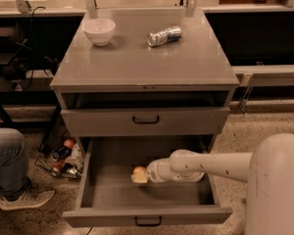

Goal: Place orange into middle drawer

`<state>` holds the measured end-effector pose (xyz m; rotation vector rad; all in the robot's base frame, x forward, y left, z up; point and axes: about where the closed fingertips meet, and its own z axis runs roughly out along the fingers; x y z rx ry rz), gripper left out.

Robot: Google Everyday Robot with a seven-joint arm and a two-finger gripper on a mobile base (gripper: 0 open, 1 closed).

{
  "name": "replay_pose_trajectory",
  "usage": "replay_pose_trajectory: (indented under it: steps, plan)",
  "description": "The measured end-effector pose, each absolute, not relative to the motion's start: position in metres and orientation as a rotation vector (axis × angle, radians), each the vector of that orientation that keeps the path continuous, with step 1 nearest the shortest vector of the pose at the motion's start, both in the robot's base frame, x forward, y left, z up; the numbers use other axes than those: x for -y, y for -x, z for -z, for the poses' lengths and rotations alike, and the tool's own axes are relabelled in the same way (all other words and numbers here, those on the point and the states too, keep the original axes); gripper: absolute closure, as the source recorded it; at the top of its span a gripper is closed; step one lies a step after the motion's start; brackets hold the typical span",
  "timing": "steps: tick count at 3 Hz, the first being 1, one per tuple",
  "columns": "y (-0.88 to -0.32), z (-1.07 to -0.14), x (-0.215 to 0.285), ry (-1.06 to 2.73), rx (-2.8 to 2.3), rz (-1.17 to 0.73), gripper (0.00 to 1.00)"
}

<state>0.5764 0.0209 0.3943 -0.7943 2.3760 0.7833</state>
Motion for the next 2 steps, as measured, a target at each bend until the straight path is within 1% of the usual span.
replay_pose_trajectory:
  steps: [1,2]
  plan:
    - [-0.577,-0.394,-0.014,0.784,-2.375,-0.784,0.01]
    - [-0.569,-0.405,0.005,0.744,-2.365,-0.785,0.00]
